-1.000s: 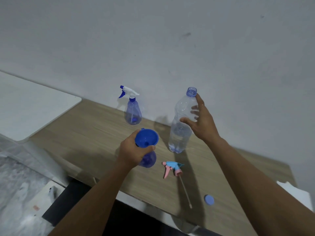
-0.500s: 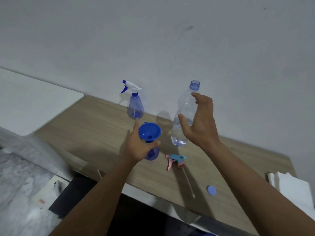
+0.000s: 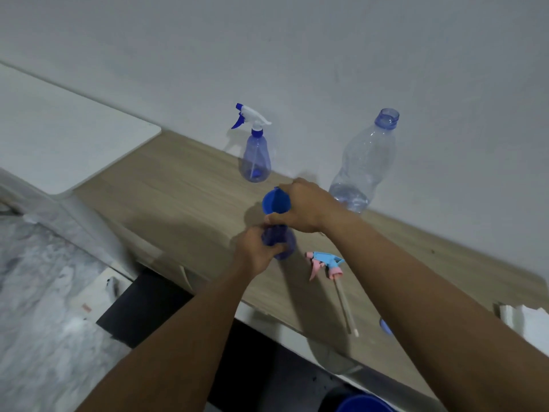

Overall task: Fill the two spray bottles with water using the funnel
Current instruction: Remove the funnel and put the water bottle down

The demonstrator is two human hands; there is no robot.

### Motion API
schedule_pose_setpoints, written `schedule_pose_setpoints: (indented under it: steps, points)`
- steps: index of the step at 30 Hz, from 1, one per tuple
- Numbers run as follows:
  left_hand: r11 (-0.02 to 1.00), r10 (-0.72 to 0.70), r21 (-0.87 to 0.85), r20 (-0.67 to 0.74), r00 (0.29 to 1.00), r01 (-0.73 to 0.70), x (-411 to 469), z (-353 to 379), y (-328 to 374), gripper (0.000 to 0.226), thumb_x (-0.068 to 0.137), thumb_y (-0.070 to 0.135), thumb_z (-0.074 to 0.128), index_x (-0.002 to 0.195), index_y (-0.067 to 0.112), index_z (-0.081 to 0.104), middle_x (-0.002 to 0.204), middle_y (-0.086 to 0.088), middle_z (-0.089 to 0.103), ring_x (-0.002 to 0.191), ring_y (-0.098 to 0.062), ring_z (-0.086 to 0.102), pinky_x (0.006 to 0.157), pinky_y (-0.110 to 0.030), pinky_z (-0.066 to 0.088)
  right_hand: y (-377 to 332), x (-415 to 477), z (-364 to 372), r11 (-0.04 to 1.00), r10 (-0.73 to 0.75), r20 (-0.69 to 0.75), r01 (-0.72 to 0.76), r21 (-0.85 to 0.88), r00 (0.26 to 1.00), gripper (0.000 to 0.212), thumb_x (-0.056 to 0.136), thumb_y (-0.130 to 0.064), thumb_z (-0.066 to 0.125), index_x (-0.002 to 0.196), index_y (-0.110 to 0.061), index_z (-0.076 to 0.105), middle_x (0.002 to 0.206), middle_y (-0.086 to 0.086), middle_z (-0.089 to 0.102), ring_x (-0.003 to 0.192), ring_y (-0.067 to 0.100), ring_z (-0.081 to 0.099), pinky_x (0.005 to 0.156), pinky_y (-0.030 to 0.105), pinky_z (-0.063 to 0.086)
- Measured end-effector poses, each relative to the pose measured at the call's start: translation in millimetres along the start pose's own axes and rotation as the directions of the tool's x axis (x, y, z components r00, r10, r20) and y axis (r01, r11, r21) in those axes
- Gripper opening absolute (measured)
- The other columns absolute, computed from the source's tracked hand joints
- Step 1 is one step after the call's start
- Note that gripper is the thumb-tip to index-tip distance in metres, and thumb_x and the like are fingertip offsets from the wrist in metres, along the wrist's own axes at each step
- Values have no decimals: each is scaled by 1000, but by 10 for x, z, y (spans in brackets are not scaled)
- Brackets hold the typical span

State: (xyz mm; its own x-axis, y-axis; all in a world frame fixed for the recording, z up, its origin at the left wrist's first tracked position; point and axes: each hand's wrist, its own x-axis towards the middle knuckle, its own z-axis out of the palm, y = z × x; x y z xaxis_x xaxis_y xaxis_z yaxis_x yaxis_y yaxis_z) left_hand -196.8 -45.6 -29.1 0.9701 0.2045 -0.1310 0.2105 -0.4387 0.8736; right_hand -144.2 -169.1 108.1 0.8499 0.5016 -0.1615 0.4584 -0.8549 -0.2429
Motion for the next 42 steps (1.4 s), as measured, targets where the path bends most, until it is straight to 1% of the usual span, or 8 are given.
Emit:
schedule_pose_setpoints:
  steps: [11,18,21,26,31,34,36,42]
  points:
    - [999,0,-41,-5,1000,0,11,-8,1,39,74,12,87,109,9,70,89,2,68,80,-13,63,60,-2,41,27,64,-35,1000,-9,2,9,1,1000,74,70,-63,76,128,-22,55,114,-3,65,99,23,61,85,43,55]
    - [995,23,-95,2,1000,-23,-20,-36,0,45,74,9,86,115,14,68,97,-1,72,89,-16,68,82,-26,53,91,-1,-92,996,14,3,-14,91,1000,91,74,-59,76,149,-23,39,141,2,55,123,25,55,99,44,49]
    - [994,36,-104,12,999,-34,-35,-38,2,43,75,5,85,114,10,67,93,0,70,83,-11,65,76,-17,50,99,-7,-77,996,12,25,-14,83,1000,93,75,-60,73,153,-28,34,144,5,51,127,27,51,102,44,47]
    - [996,75,-48,15,997,-74,-23,-110,43,42,73,9,86,111,16,70,96,-1,74,87,-15,70,81,-29,56,20,20,-166,999,49,144,-50,1,988,91,76,-63,70,153,-40,27,140,7,42,118,29,54,99,46,50]
    - [993,113,21,55,992,-114,-2,-277,6,39,76,12,85,111,15,70,93,5,71,77,-2,63,68,-3,44,-116,103,-243,991,135,188,-129,-43,973,66,76,-54,69,135,-38,43,126,5,43,96,27,58,88,45,55]
    - [991,111,65,72,991,-116,55,-372,-43,41,74,22,86,112,18,71,98,2,74,88,-15,67,80,-27,53,-147,110,-281,981,171,194,-184,53,966,61,72,-45,75,122,-33,43,117,5,42,86,26,62,82,44,58]
    - [989,111,95,74,991,-118,95,-428,-71,38,74,25,86,108,19,71,94,4,71,86,-16,66,73,-19,48,-132,111,-303,952,207,199,-244,184,958,73,71,-35,80,130,-30,38,119,5,38,87,26,64,82,42,59]
    - [979,179,83,104,978,-187,201,-575,-166,28,74,15,86,96,6,71,86,2,65,68,0,54,63,-3,37,12,210,-95,871,320,-97,-252,423,943,60,66,-30,86,119,-25,59,116,2,48,89,17,57,65,22,44]
